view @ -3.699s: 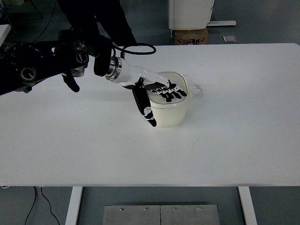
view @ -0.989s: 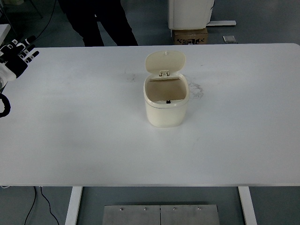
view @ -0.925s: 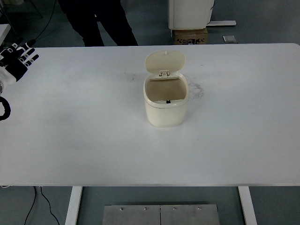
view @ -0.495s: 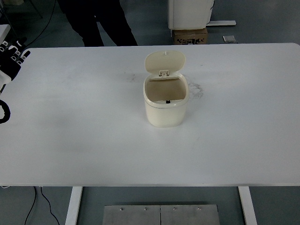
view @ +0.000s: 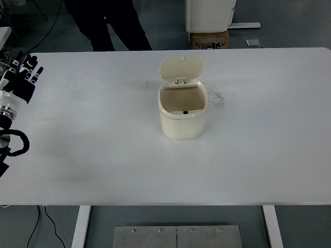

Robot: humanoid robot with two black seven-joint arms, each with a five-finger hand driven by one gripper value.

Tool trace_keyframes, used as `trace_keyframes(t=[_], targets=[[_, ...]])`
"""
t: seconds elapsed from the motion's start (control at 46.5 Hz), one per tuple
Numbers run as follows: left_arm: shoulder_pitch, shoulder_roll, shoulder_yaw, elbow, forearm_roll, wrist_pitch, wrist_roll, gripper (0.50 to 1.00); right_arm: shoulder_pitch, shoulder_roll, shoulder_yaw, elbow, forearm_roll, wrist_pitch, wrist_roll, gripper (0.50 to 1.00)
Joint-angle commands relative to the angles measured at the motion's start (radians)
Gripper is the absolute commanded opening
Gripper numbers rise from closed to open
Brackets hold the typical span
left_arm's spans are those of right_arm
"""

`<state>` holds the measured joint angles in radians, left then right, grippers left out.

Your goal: Open trash can

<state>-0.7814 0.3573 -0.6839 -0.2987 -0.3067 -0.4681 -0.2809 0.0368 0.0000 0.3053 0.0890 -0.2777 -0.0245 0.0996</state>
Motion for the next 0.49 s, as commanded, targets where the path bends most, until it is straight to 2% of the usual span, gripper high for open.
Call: trace_keyframes(t=[0.0, 0.473], targets=[[0.022, -0.018, -0.009, 0.0, -0.012, 0.002, -0.004, 1.0, 0.0, 0.0, 0.0, 0.0, 0.0, 0.0, 0.0, 0.991], [0.083, -0.052, -0.04, 0.0, -0.054, 0.002, -0.006, 1.0, 0.0, 0.0, 0.0, 0.0, 0.0, 0.0, 0.0, 0.991]])
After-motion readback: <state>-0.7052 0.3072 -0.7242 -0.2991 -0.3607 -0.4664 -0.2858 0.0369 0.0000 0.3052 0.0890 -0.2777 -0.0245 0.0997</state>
